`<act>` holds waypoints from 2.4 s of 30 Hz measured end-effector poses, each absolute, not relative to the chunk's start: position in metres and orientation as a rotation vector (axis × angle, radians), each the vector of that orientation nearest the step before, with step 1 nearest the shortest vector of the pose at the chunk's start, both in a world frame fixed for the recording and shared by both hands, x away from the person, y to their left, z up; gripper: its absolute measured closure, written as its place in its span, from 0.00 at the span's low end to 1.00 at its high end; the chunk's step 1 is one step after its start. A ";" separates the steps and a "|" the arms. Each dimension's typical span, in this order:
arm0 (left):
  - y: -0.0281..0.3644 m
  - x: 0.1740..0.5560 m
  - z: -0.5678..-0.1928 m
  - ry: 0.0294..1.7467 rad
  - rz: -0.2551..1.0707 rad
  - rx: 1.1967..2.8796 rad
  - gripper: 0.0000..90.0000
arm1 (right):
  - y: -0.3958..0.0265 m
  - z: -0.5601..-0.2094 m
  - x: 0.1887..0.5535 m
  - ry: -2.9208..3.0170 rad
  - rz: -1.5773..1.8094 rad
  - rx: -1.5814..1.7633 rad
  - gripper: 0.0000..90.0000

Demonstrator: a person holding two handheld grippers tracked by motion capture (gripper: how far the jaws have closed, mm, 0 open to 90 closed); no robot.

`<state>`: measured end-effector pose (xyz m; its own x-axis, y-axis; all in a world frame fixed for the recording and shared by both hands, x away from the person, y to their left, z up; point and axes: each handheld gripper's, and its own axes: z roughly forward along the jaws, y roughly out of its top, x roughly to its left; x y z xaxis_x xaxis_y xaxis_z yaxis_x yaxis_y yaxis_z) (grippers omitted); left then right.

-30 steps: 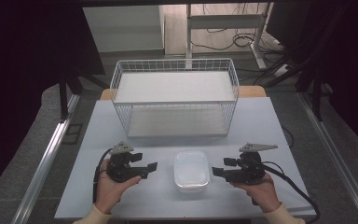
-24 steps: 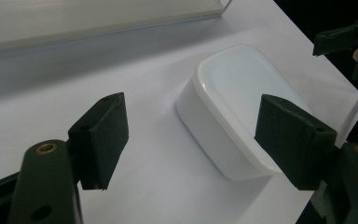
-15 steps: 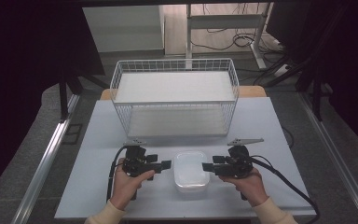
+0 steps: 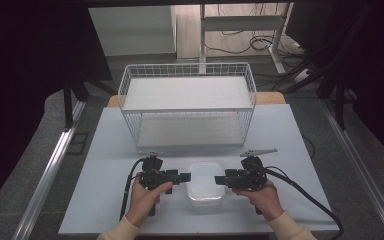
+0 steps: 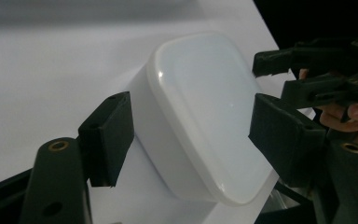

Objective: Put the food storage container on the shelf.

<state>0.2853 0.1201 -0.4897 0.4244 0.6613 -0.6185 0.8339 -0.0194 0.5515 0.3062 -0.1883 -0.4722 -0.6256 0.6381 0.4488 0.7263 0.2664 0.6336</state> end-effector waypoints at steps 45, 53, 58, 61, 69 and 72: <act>0.121 0.271 -0.494 1.247 -0.307 1.658 0.85 | -0.208 -0.479 0.296 -2.154 -1.330 -1.391 0.86; 0.124 0.269 -0.492 1.214 -0.282 1.668 0.88 | -0.208 -0.476 0.294 -2.193 -1.374 -1.352 0.89; 0.125 0.270 -0.491 1.194 -0.280 1.668 0.88 | -0.208 -0.476 0.294 -2.196 -1.385 -1.343 0.89; 0.125 0.269 -0.490 1.175 -0.268 1.673 0.88 | -0.208 -0.474 0.293 -2.197 -1.392 -1.342 0.89; 0.127 0.268 -0.482 1.135 -0.254 1.671 0.89 | -0.209 -0.466 0.291 -2.212 -1.433 -1.322 0.89; 0.126 0.268 -0.477 1.126 -0.233 1.683 0.89 | -0.209 -0.465 0.291 -2.214 -1.444 -1.319 0.89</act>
<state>0.2682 0.1261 -0.4767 0.5383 0.5598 -0.6300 0.7636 -0.0076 0.6457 0.2912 -0.2093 -0.4646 -0.5870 0.5723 0.5726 0.7548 0.1309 0.6428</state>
